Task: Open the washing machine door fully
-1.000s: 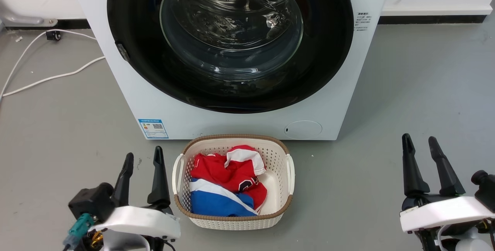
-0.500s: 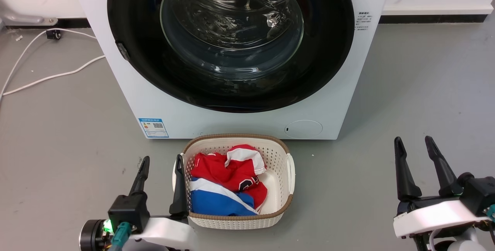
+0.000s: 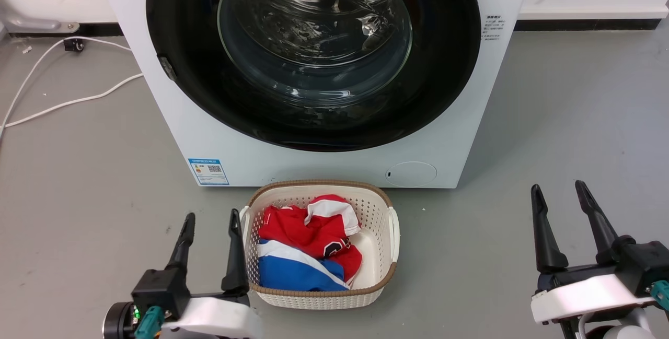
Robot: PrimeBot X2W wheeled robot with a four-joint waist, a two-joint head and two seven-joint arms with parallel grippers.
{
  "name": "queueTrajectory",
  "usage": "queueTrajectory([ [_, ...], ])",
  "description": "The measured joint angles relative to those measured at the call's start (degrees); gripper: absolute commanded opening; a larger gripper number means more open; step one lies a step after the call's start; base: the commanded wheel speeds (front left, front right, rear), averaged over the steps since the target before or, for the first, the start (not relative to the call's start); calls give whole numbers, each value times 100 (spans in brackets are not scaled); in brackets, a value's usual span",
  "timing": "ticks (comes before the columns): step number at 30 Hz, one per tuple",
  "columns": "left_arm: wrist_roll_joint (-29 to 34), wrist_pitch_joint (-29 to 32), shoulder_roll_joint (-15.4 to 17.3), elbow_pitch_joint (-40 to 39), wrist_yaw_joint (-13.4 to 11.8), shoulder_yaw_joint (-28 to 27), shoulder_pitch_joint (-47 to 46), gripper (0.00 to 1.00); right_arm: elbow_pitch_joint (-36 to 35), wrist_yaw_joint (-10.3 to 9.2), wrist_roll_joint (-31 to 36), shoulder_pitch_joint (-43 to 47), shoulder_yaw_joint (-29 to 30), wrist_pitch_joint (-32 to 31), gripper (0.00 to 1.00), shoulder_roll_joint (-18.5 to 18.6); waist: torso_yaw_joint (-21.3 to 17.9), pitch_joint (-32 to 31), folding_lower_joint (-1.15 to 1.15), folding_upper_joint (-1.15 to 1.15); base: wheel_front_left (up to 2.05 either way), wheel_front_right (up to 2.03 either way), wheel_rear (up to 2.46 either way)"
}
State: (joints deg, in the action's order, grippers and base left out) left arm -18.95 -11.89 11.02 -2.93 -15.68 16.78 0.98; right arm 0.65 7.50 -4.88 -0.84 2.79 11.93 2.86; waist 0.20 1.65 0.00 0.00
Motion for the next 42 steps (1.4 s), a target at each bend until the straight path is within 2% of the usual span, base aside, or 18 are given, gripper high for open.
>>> queueTrajectory([
  [8, 399, -100, -464, 122, 881, -749, 214, 100, 31, 0, 133, 40, 29, 104, 100, 0, 6, -20, 0, 0, 0, 0, 0],
  [17, 1006, -194, -711, 209, 1414, -1088, 342, 100, 218, 0, -96, 92, 53, 194, 100, 2, 3, -20, 0, 0, 0, 0, 0],
  [29, 1539, -302, -801, 213, 1626, -1194, 380, 100, 288, 1, 296, 102, 12, 312, 100, 2, 9, -12, 0, 0, 0, 0, 0],
  [42, 1506, -311, -806, 223, 1666, -1174, 407, 100, 326, 0, 246, 101, -52, 314, 100, 2, 8, -26, 0, 0, 0, 0, 0],
])
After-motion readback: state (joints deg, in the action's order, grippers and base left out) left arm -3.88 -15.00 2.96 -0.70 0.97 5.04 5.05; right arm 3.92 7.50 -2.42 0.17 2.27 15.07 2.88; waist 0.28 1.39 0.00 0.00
